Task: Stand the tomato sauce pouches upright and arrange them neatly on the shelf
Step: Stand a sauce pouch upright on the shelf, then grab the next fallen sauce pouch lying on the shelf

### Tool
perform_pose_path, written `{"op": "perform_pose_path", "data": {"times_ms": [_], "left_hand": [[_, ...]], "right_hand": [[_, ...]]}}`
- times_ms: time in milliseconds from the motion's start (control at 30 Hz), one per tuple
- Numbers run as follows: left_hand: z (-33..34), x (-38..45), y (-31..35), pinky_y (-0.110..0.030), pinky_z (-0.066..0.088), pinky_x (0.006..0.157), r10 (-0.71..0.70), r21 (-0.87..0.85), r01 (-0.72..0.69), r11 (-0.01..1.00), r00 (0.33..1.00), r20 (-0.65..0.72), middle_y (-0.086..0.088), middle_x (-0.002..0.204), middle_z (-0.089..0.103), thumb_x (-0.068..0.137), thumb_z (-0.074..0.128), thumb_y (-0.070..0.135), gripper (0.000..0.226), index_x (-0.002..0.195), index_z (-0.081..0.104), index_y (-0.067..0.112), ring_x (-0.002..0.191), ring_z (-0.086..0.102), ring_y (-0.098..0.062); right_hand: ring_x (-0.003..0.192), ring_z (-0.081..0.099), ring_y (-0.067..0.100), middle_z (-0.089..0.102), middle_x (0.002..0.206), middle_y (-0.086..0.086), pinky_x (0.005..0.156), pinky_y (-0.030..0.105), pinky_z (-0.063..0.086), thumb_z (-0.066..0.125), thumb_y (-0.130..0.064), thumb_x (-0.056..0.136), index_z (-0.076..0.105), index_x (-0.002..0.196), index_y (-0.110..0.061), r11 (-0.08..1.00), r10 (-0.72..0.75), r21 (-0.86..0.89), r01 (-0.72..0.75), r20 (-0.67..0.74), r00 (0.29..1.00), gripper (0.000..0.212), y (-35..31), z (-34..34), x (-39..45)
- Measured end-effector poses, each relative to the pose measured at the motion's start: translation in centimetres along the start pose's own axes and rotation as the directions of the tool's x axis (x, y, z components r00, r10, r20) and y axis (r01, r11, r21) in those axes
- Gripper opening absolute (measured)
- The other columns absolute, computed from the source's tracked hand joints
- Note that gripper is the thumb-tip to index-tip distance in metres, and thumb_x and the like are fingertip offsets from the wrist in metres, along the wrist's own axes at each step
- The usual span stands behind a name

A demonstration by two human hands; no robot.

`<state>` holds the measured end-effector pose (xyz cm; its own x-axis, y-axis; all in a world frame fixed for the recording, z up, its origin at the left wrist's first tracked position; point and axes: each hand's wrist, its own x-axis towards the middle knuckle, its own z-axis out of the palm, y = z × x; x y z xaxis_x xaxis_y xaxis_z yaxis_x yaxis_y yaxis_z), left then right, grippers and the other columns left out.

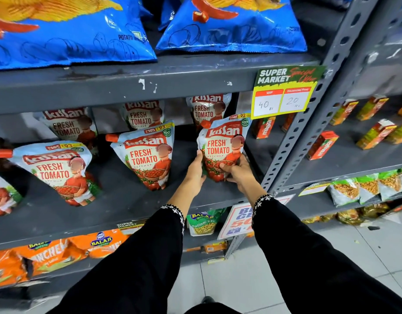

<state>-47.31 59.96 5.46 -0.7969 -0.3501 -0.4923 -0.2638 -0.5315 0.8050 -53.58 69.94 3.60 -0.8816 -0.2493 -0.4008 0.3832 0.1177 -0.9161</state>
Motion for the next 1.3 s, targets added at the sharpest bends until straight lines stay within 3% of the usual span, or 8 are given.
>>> {"op": "perform_pose_path", "data": {"times_ms": [233,367,500,633,767,833,1100,1300], "left_hand": [[-2.3,-1.0,-0.9,-0.037,0.018,0.118,-0.036,-0.005,0.036,0.999,0.998,-0.055,-0.008,0.156,0.029,0.097,0.032,0.047,0.064,0.148,0.028,0.008,0.145,0.025,-0.023],[-6.1,-1.3,-2.3,-0.035,0.040,0.102,-0.023,0.022,0.028,0.999,0.982,-0.188,-0.009,0.132,0.054,0.093,0.037,0.051,0.066,0.142,0.039,0.007,0.120,0.052,-0.024],[-11.8,-0.3,-3.5,-0.050,0.035,0.110,-0.007,0.096,0.039,0.995,0.948,-0.317,-0.031,0.141,0.040,0.095,0.036,0.045,0.061,0.130,0.048,-0.003,0.129,0.042,-0.045],[-15.5,-3.5,0.7,-0.048,0.039,0.107,0.059,0.127,-0.012,0.992,0.923,-0.380,-0.024,0.138,0.051,0.096,0.028,0.051,0.065,0.132,0.048,0.002,0.126,0.049,-0.039],[-18.4,-3.5,3.6,-0.041,0.030,0.115,0.030,0.021,-0.024,0.999,0.951,-0.308,-0.006,0.154,0.033,0.092,0.028,0.060,0.070,0.148,0.029,0.017,0.138,0.036,-0.028],[-18.5,-3.8,4.8,-0.040,0.029,0.114,0.007,-0.039,-0.017,0.999,0.968,-0.249,-0.006,0.156,0.028,0.093,0.028,0.058,0.070,0.149,0.026,0.016,0.141,0.031,-0.028],[-18.2,-3.6,5.6,-0.040,0.028,0.113,-0.025,-0.047,0.021,0.999,0.996,-0.085,-0.009,0.152,0.035,0.096,0.023,0.054,0.064,0.144,0.036,0.014,0.139,0.035,-0.027],[-18.3,-4.1,5.6,-0.039,0.029,0.113,-0.008,-0.013,0.007,1.000,0.997,-0.081,-0.011,0.151,0.038,0.096,0.024,0.054,0.065,0.144,0.036,0.013,0.138,0.037,-0.027]], "right_hand": [[0.130,0.048,0.030,0.048,0.144,0.013,0.109,0.046,0.039,0.080,-0.014,0.060,0.029,0.144,-0.008,0.999,0.021,0.053,-0.013,-0.157,0.987,0.098,2.3,1.1,0.7],[0.122,0.051,0.037,0.052,0.131,0.025,0.100,0.039,0.041,0.066,-0.014,0.080,0.043,0.129,0.004,0.994,-0.032,-0.104,-0.018,-0.464,0.885,0.057,3.7,3.7,-1.5],[0.122,0.047,0.041,0.047,0.132,0.029,0.100,0.040,0.037,0.060,-0.009,0.082,0.044,0.124,0.008,0.994,-0.034,-0.108,-0.033,-0.568,0.822,0.048,4.2,7.8,-4.3],[0.103,0.054,0.026,0.057,0.115,0.016,0.093,0.037,0.042,0.066,-0.016,0.083,0.050,0.108,-0.005,1.000,0.009,-0.025,-0.019,-0.348,0.937,0.032,4.4,12.4,-5.1],[0.129,0.046,0.027,0.041,0.146,0.011,0.101,0.039,0.041,0.062,-0.020,0.088,0.031,0.144,-0.010,1.000,0.004,0.008,-0.004,-0.058,0.998,0.064,2.9,16.1,-6.2],[0.125,0.048,0.024,0.043,0.145,0.009,0.097,0.038,0.042,0.060,-0.017,0.090,0.023,0.148,-0.013,0.996,-0.013,0.083,0.013,0.005,1.000,0.069,2.3,16.7,-6.6],[0.086,0.057,0.017,0.056,0.120,0.007,0.077,0.038,0.050,0.058,-0.021,0.090,0.047,0.120,-0.019,0.993,0.010,0.115,-0.023,0.112,0.994,0.031,2.0,17.6,-5.6],[0.102,0.056,0.024,0.057,0.133,0.013,0.065,0.029,0.050,0.060,-0.023,0.089,0.047,0.114,-0.020,0.996,-0.007,0.090,0.002,0.060,0.998,0.028,2.8,18.0,-5.2]]}}
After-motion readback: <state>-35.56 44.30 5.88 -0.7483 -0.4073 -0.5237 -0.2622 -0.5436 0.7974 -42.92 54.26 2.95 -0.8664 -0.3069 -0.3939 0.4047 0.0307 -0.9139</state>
